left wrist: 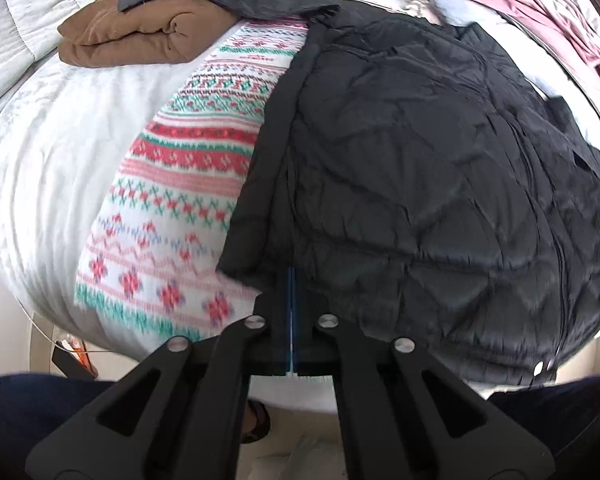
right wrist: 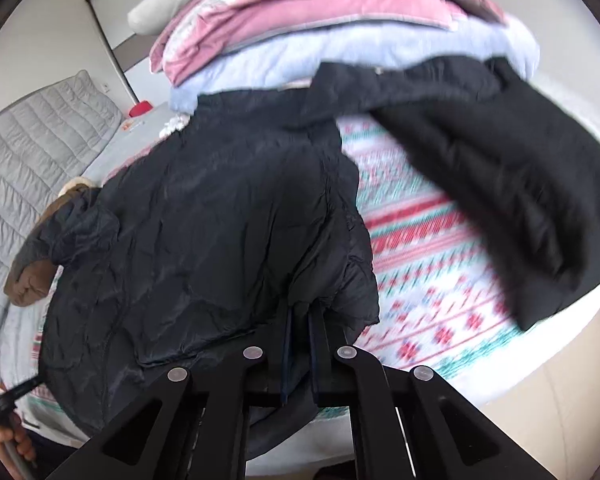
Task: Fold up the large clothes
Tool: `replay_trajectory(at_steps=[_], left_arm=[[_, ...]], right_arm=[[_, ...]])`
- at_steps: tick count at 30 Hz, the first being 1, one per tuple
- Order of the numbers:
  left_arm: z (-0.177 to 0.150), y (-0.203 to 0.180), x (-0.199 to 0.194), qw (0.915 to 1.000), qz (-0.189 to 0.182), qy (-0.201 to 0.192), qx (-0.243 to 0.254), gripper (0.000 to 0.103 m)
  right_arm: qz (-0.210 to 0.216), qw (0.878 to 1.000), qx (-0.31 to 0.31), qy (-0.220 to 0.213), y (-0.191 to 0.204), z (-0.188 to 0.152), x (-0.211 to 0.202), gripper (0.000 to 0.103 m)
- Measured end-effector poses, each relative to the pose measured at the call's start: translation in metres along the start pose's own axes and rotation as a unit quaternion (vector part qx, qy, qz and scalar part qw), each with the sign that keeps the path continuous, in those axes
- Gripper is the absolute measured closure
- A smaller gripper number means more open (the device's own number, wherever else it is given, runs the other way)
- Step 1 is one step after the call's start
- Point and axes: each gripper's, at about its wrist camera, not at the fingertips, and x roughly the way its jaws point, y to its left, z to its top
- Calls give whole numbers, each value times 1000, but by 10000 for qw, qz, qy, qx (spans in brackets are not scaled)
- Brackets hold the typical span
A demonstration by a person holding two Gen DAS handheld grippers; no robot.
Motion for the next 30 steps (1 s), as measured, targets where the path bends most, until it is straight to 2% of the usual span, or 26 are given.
replay_trajectory(at_steps=[3, 5, 11, 12, 13, 14, 15, 16, 17, 18, 20, 21, 23, 24, 25, 26, 28, 30], left_arm=[[-6, 4, -8, 9999, -81, -57, -25, 103], [-10, 6, -16, 9998, -149, -113, -4, 103], [2, 14, -38, 9986, -271, -447, -38, 101], [6, 13, -38, 9986, -265, -457, -36, 91], [10, 12, -36, 9987, -252, -434, -46, 71], [12, 11, -32, 9989, -210, -413, -70, 62], [14, 11, -29, 9990, -136, -419, -100, 47], [16, 11, -26, 9989, -74, -437, -122, 43], [17, 10, -21, 9990, -52, -413, -141, 42], [19, 10, -15, 9992, -77, -342, -178, 42], [25, 7, 0, 9994, -151, -216, -240, 41], [30, 4, 11, 9996, -47, -117, -255, 41], [34, 1, 23, 9996, 34, -21, -267, 42], [33, 0, 25, 9997, 11, -32, -252, 50], [32, -2, 26, 9998, -4, -54, -188, 72], [31, -4, 26, 9999, 66, -50, -105, 86], [29, -3, 23, 9999, 97, -105, -77, 94], [26, 0, 15, 9997, 97, -199, -126, 96]], right_arm=[[-31, 10000, -48, -53, 1, 2, -4, 99], [-204, 9998, -68, -24, 0, 1, 0, 99], [-443, 9977, 454, -225, -30, 10, -8, 100], [-309, 9981, 483, -215, -33, 10, -9, 98], [-130, 9987, 480, -139, -33, 9, -8, 98], [-21, 9989, 463, -69, -32, 8, -6, 96], [42, 9991, 426, 28, -31, 6, -2, 81], [45, 9992, 383, 130, -30, 6, 1, 72], [28, 9992, 336, 214, -29, 5, 3, 47], [9, 9992, 305, 258, -27, 5, 5, 28], [114, 9989, 368, 260, -28, 5, 9, 24], [289, 9978, 511, 305, -32, 5, 14, 24], [534, 9931, 887, 551, -40, 3, 32, 26], [561, 9900, 1039, 771, -42, 0, 42, 47], [600, 9890, 1055, 850, -42, -1, 47, 66], [672, 9887, 1007, 884, -40, -2, 49, 90], [722, 9922, 763, 669, -31, -3, 39, 95], [659, 9957, 541, 366, -22, -5, 24, 97]])
